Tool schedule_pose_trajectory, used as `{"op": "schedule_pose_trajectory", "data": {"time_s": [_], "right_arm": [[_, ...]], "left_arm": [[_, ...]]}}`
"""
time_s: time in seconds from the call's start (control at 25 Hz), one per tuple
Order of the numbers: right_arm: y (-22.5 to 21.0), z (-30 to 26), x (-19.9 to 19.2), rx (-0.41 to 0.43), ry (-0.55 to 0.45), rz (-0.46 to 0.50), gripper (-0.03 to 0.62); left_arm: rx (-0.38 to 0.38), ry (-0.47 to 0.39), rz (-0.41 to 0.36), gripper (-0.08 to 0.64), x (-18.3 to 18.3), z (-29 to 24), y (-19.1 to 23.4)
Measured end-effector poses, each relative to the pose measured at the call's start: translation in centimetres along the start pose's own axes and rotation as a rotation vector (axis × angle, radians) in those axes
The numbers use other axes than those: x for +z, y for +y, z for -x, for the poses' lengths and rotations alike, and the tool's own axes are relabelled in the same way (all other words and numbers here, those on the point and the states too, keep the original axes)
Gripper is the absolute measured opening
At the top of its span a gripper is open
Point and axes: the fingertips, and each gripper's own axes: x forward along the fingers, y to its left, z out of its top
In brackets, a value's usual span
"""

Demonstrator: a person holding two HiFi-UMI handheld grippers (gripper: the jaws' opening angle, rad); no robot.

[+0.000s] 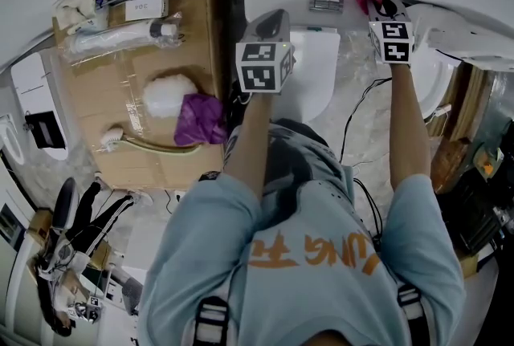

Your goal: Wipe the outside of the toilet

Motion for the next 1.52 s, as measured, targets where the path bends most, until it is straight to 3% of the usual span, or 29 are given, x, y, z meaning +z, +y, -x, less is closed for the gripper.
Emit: {"op": "schedule_pose_trajectory", "data": {"time_s": [0.56,0.8,0.96,1.08,1.24,1.52], "right_arm": [[-3.7,2.1,-4.6,-0.092,0.084,-0.283,0.066],[-3.3,4.5,-5.7,-0.188,0.23,-0.228,0.066],[-0.9,7.6,-3.8,-0.221,0.138,-0.216,0.066],[2.6,8.7,-0.4,-0.16,0.038,-0.192,0.067],[9.1,8.5,4.7,-0.008,-0.077,-0.16,0.067],[18.1,6.3,10.7,0.184,-0.145,-0.1,0.067]], "left_arm": [[0.038,-0.065,0.013,0.02,1.1,3.2,1.8],[0.081,-0.106,0.061,0.02,1.5,5.4,3.7],[0.068,-0.121,0.063,0.02,1.6,6.3,3.3],[0.065,-0.136,0.063,0.02,1.4,7.1,3.5],[0.105,-0.159,0.113,0.02,1.2,8.4,5.5],[0.121,-0.164,0.123,0.02,0.7,10.2,7.5]]}}
